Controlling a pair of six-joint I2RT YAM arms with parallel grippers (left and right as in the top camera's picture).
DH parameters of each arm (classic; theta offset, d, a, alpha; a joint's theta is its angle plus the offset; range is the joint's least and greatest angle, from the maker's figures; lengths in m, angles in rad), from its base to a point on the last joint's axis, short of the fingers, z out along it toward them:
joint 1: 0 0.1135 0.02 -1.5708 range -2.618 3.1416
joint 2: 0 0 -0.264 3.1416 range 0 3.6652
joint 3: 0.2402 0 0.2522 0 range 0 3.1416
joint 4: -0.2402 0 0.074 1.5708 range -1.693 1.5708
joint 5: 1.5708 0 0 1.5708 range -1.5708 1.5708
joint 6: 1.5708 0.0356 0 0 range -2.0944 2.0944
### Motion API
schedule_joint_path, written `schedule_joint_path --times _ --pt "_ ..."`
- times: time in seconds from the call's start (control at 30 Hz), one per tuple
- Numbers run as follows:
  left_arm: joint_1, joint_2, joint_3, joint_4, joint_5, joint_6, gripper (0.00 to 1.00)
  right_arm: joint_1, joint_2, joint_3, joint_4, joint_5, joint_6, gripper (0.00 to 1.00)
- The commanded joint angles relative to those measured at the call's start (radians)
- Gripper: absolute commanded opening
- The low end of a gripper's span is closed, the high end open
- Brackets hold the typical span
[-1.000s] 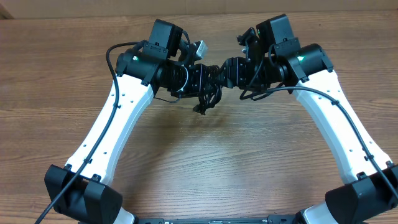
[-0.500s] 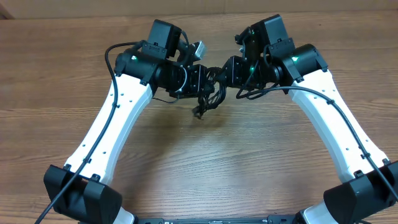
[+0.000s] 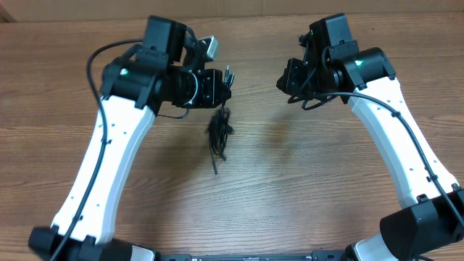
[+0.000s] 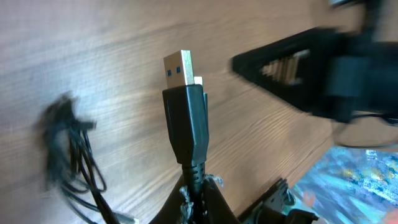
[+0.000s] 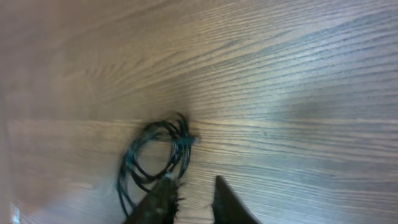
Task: Untangle cables
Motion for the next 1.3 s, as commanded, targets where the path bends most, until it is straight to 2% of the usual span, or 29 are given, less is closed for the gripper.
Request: schedule_joint_path --times 0.0,0.03,0.1,0.2,0.37,0.5,0.57,0.73,0.87,1.27 --pt "-0.002 -0.069 0.035 0.050 0.077 0.098 0.04 0.002 0.006 0.018 -0.006 -0.019 -0.046 0.31" --pt "-0.002 -0.081 0.035 0.068 0.094 0.117 0.04 0.002 0.006 0.018 -0.008 -0.032 -0.051 0.39" --pt "-0.002 -0.108 0.035 0.106 0.127 0.160 0.04 0.002 0.006 0.018 -0.012 -0.041 -0.051 0.45" --pt "-0.002 -0.151 0.035 0.169 0.158 0.190 0.04 0.002 0.006 0.018 -0.016 -0.042 -0.051 0.51" --pt "-0.002 -0.233 0.035 0.305 0.154 0.172 0.04 0.002 0.006 0.018 -0.009 -0.090 -0.093 0.59" --pt "0.000 -0.287 0.035 0.430 0.116 0.079 0.04 0.002 0.006 0.018 -0.008 -0.103 -0.096 0.61" --pt "0.000 -0.326 0.035 0.525 0.044 -0.008 0.04 0.002 0.006 0.018 -0.008 -0.110 -0.096 0.61" --pt "0.000 -0.385 0.035 0.625 -0.094 -0.103 0.04 0.005 0.006 0.018 -0.007 -0.148 -0.105 0.62" --pt "0.000 -0.402 0.035 0.624 -0.161 -0.127 0.04 0.005 0.006 0.018 -0.007 -0.195 -0.130 0.63" --pt "0.000 -0.357 0.035 0.552 -0.161 -0.142 0.04 0.006 0.045 0.018 -0.067 -0.165 -0.065 0.62"
